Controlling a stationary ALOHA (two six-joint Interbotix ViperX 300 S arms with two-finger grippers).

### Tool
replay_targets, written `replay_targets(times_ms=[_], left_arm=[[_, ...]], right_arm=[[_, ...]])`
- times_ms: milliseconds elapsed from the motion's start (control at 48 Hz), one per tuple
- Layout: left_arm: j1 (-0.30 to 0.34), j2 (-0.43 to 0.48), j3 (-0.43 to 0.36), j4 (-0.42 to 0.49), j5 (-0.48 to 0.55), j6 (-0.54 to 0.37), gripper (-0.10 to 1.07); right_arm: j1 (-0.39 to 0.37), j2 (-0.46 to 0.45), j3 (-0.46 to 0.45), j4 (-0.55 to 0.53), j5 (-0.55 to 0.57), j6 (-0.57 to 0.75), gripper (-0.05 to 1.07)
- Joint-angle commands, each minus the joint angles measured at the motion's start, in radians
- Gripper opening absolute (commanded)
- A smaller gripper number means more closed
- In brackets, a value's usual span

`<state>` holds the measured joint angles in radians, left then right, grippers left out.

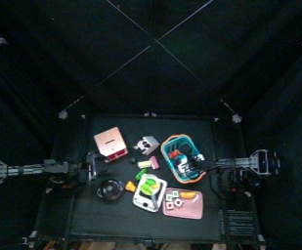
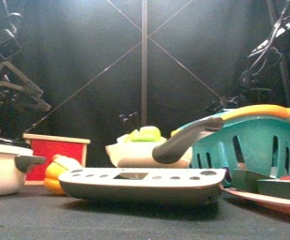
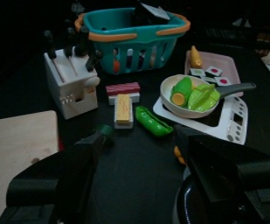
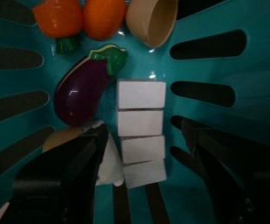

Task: Grab white sushi roll

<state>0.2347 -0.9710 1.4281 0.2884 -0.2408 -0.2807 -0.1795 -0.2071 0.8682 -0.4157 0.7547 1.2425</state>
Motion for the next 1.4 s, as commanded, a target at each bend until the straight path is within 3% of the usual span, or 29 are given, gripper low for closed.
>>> replay_targets(times_ms=[0, 521, 958, 1375], left_arm=[[0.002, 0.003, -0.015, 0.000, -0.002, -0.002, 0.98], [0.002, 0.003, -0.017, 0.000, 0.002, -0.002, 0.98], [0.003, 0.003, -0.015, 0.000, 0.002, -0.002, 0.98], [0.002, 0.003, -0.015, -0.002, 0.002, -0.002, 0.98]], right_arm=[[-0.005, 0.006, -0.006, 0.002, -0.021, 0.002, 0.98], [-0.014, 0.072, -0.005, 0.014, -0.075, 0.002, 0.96], [-0.008, 0.081, -0.028, 0.018, -0.089, 0.003, 0.55], [-0.003, -0.028, -0.098, -0.017, 0.061, 0.003, 0.54]])
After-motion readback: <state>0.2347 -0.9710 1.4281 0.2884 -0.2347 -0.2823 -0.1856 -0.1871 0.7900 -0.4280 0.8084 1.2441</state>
